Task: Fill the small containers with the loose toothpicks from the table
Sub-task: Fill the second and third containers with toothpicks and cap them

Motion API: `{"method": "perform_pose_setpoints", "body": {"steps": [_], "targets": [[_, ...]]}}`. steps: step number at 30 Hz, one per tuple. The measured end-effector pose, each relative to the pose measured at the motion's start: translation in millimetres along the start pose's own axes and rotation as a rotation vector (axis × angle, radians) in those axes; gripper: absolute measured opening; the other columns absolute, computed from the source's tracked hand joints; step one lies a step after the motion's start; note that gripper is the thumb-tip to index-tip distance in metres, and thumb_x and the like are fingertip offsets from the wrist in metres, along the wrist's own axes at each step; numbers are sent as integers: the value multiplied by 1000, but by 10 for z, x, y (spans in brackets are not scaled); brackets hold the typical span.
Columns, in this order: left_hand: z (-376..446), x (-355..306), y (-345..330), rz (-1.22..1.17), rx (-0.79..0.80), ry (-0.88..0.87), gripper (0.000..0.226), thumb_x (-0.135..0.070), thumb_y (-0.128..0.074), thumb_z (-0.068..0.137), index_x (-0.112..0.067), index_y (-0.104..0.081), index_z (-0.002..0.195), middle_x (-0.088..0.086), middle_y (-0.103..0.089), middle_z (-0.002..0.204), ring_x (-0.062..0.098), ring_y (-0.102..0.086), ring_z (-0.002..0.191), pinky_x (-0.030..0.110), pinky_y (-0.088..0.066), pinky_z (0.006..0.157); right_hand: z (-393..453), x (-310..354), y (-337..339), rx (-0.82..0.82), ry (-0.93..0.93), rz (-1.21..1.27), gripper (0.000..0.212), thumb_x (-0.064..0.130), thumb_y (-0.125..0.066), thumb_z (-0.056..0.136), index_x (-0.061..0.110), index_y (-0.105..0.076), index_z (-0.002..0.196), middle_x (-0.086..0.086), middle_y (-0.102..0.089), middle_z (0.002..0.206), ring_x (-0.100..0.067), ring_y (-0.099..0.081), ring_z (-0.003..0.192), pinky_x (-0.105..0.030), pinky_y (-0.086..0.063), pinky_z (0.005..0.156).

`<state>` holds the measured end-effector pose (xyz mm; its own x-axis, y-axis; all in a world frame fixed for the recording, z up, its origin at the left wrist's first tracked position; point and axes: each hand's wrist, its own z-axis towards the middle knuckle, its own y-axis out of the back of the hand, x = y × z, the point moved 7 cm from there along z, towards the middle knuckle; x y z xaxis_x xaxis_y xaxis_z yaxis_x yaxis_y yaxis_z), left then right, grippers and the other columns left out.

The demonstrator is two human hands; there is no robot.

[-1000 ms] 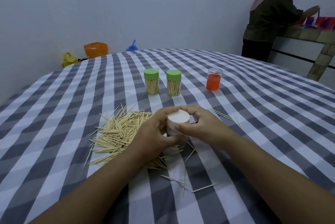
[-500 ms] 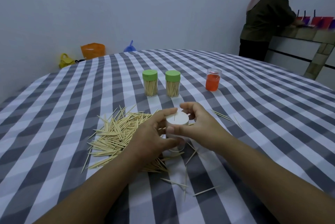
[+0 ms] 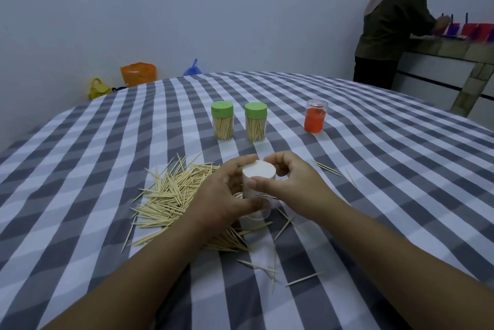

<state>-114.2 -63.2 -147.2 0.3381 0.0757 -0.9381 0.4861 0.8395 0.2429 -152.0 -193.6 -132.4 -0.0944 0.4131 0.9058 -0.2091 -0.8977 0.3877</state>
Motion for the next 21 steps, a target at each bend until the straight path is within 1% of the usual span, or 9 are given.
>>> {"method": "perform_pose_setpoints", "body": {"steps": [3,5,8,10,13,15,18,19,21], "targets": [[9,5,-6,-22,0,7,69,3,-82,63,-34,-53,114,-3,-69,108,10,-67,101,31,-55,87,-18,2,-11,37,1,6,51,30,-73,79,24,-52,125,10,-53,105,-5,-52,101,-11,-43,74],[12,6,-12,-15,-1,4,69,5,-81,64,-35,-53,113,-6,-70,105,8,-68,99,30,-56,85,-1,-23,-35,29,-20,-1,63,38,-76,74,26,-47,130,5,-49,117,-10,-48,111,-16,-43,78],[6,9,-21,7,-5,1,70,2,-83,64,-36,-52,114,-8,-70,103,5,-67,98,26,-56,82,22,-62,-59,-21,-29,-34,65,51,-81,61,28,-50,114,0,-51,117,-15,-50,109,-23,-48,78],[7,26,-22,-7,-8,10,71,2,-83,63,-35,-52,114,-7,-70,106,6,-67,101,27,-55,84,23,-59,-48,-19,-16,-25,56,42,-81,67,27,-54,113,-1,-53,116,-14,-52,107,-23,-48,79],[4,18,-20,-4,-6,0,71,3,-82,64,-34,-51,116,-5,-68,110,7,-67,102,25,-54,84,4,-30,-46,49,-15,-9,62,29,-74,78,27,-46,134,1,-47,126,-14,-48,116,-24,-47,88],[1,8,-23,14,3,-5,73,4,-81,66,-33,-49,120,-8,-70,104,5,-67,97,22,-55,81,-3,-10,-44,22,-24,-31,77,41,-77,72,28,-40,138,4,-43,126,-12,-44,118,-28,-44,94],[-7,-13,-36,51,3,-11,75,5,-81,65,-30,-48,122,-21,-70,84,-2,-67,88,14,-51,74,-9,42,-34,-58,32,-140,63,46,-80,64,29,-50,117,8,-46,113,-10,-44,110,-22,-43,85],[-6,-9,-39,45,0,-8,75,4,-82,64,-28,-49,123,-19,-70,87,-1,-67,90,14,-51,76,-13,54,-25,-60,48,-142,57,42,-80,67,29,-51,114,8,-47,112,-10,-46,108,-19,-43,82],[0,2,-42,15,-1,-6,75,5,-81,64,-29,-48,122,-10,-69,103,3,-66,99,18,-52,82,-18,50,-7,-31,47,-87,60,31,-76,75,27,-48,128,6,-49,119,-9,-49,109,-14,-44,75]]}}
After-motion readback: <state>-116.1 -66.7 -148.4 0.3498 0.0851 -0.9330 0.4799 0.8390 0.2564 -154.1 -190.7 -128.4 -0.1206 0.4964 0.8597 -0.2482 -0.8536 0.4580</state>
